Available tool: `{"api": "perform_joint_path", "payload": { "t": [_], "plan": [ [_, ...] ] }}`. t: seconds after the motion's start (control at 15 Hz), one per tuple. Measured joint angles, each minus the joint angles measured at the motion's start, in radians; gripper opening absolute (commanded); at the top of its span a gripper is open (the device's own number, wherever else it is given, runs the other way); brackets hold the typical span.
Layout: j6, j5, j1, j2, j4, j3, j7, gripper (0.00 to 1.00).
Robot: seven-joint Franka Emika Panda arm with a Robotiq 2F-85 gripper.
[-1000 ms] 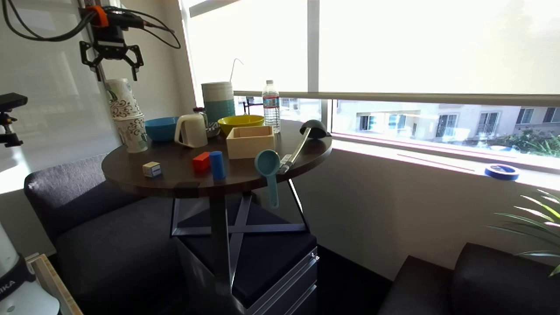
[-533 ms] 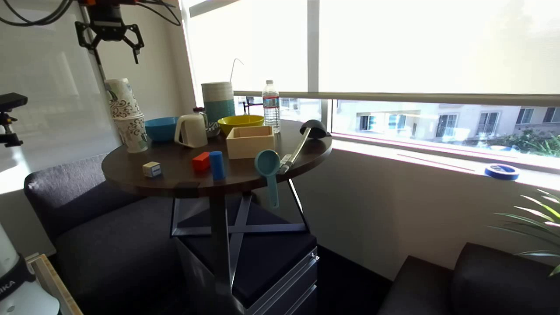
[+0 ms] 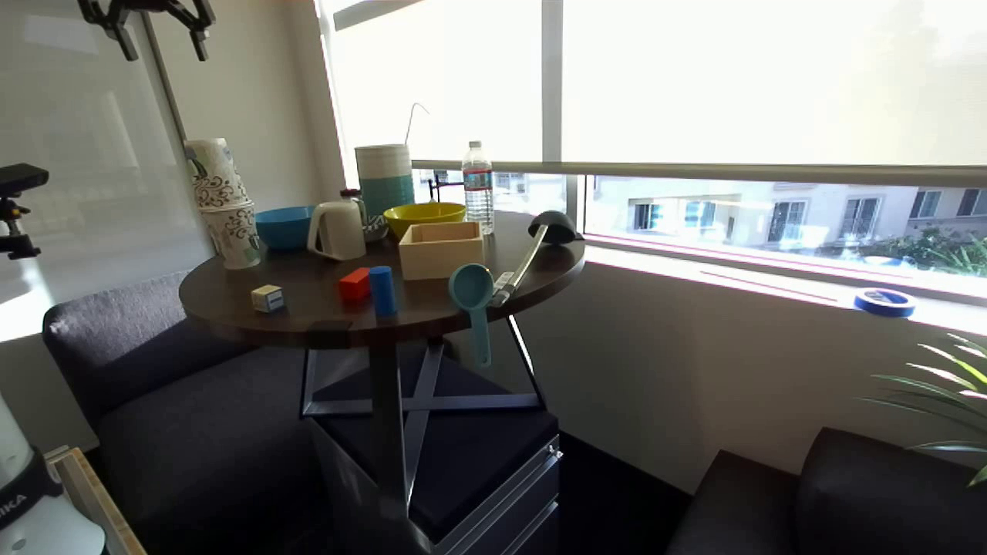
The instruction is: Cover the cup using the other cup
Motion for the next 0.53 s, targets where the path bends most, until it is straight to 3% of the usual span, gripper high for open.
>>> {"api": "perform_joint_path", "payload": {
  "t": [0.27,0.53],
  "plan": [
    [-0.001,0.001,0.0,-0.095,-0.06,-0.013,0.048,1.0],
    [0.0,0.001,0.0,-0.089,-0.06,-0.013,0.047,1.0]
  ]
}}
